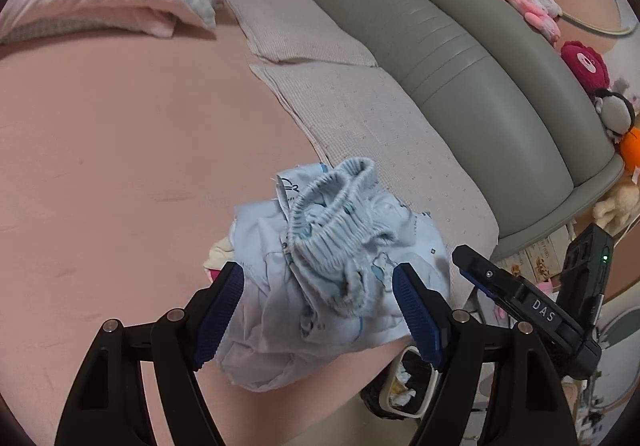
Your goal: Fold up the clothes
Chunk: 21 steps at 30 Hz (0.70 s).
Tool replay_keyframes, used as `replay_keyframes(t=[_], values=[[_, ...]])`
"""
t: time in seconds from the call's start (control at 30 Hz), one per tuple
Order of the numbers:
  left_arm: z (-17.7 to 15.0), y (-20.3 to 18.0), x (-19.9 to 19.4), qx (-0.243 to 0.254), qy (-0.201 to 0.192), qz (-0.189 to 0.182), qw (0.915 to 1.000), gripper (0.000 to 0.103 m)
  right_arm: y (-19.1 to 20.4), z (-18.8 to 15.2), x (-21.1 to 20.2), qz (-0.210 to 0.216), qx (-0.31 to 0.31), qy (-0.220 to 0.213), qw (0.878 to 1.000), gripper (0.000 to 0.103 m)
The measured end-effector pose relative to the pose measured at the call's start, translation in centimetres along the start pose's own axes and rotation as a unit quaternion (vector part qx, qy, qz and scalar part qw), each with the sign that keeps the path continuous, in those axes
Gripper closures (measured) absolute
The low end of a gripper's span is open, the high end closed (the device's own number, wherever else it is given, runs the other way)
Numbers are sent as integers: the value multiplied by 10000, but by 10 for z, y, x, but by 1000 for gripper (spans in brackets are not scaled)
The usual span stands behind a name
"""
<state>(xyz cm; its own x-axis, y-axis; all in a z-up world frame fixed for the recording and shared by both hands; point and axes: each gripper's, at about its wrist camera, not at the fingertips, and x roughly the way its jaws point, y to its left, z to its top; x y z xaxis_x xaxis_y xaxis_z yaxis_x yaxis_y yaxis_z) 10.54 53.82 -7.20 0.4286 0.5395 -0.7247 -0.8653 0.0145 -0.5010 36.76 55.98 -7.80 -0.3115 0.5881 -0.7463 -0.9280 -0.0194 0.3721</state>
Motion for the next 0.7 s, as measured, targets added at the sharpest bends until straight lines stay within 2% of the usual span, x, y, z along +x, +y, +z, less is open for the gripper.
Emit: replay_keyframes(t=[0.13,0.27,0.37,0.47,0.7], values=[[-13,-8,-14,115,-126,39,9998,27,11,-11,-16,21,-103,-94,9999,37],[-33,-21,-33,460,-461,375,9972,27,26,-24,-38,-16,-287,-102,9995,37],[-51,-29,-52,607,-636,635,9941,27,41,-37,-62,-250,-612,-221,9976,37],[-66,-32,-68,563,-699,612,9941,27,53,-50,-85,-488,-898,-326,9942,35],[-92,-36,-96,376,-761,379,9957,27,64,-81,-131,-587,-1301,-487,9886,33]])
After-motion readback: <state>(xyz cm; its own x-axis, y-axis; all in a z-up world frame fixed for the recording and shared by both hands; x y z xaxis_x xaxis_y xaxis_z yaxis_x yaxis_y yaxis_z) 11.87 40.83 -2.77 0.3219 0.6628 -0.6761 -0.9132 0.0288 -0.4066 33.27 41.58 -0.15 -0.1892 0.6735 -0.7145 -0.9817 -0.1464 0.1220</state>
